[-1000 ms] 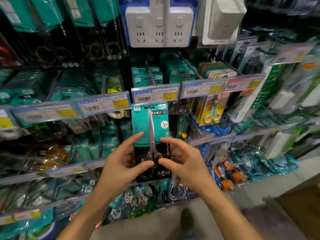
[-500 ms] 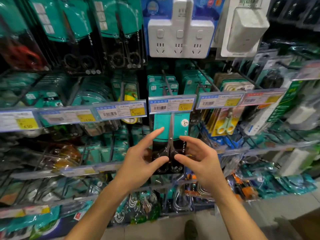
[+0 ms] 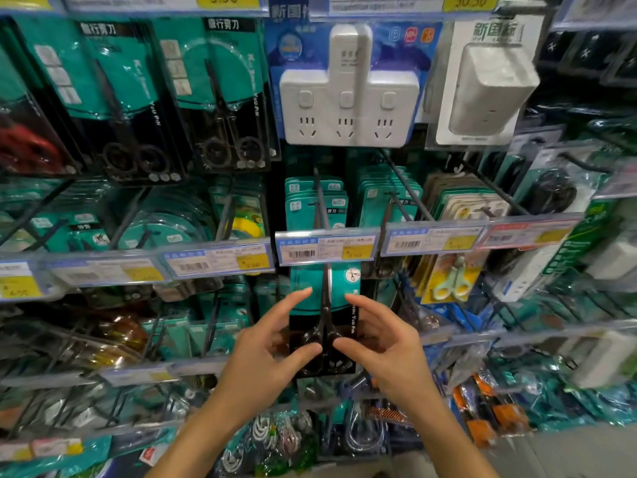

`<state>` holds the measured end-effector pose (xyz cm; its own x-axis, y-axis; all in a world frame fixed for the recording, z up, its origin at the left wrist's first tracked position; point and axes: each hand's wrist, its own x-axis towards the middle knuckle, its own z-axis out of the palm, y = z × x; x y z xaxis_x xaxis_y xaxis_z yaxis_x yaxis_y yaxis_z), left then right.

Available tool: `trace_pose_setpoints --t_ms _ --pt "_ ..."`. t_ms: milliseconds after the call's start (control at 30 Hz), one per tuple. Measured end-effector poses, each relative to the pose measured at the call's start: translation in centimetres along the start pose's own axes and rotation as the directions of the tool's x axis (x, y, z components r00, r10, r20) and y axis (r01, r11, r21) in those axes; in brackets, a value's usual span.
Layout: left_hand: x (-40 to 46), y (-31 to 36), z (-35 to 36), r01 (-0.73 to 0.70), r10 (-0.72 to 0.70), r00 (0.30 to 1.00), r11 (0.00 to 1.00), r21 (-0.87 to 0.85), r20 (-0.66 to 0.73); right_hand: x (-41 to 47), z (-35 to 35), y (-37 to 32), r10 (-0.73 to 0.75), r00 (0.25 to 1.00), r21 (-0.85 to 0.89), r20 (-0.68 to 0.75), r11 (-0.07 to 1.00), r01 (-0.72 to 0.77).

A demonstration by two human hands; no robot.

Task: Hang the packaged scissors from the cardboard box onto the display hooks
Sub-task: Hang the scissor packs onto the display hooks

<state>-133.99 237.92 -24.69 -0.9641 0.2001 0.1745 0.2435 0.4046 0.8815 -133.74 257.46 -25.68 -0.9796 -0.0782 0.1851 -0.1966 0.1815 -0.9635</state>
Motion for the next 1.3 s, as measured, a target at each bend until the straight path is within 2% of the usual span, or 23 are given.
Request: trace_pose_setpoints --t_ms 433,667,867,1067,1300 --pt "0.8 -0.1 0.4 0.008 -0.01 0.999 0.999 -0.047 -0.05 1.3 -0.3 0.5 -0.052 0.998 -0.024 0.039 0.998 0.053" --pt "1.4 -2.2 1.6 -0.031 0.024 0.982 0.999 -0.033 -0.188 3.3 0.2 1.9 -0.043 0.999 -0.022 0.021 0.999 0.043" --pt "3.4 -3.8 1.5 -0.067 0.052 0.967 0.996 -0.053 -0.251 5.1 0.3 2.9 -0.039 0.999 0.072 0.024 0.997 0.037" --pt "5.6 -5.0 1.4 0.006 -0.045 0.967 0.988 -0.156 -0.251 7.5 0.3 4.1 -0.006 1.0 0.06 0.014 0.998 0.005" --pt "7.4 -5.3 1.5 0.056 -0.099 0.951 0.987 -0.15 -0.294 9.4 0.6 4.9 -0.053 0.998 -0.007 -0.024 0.999 0.053"
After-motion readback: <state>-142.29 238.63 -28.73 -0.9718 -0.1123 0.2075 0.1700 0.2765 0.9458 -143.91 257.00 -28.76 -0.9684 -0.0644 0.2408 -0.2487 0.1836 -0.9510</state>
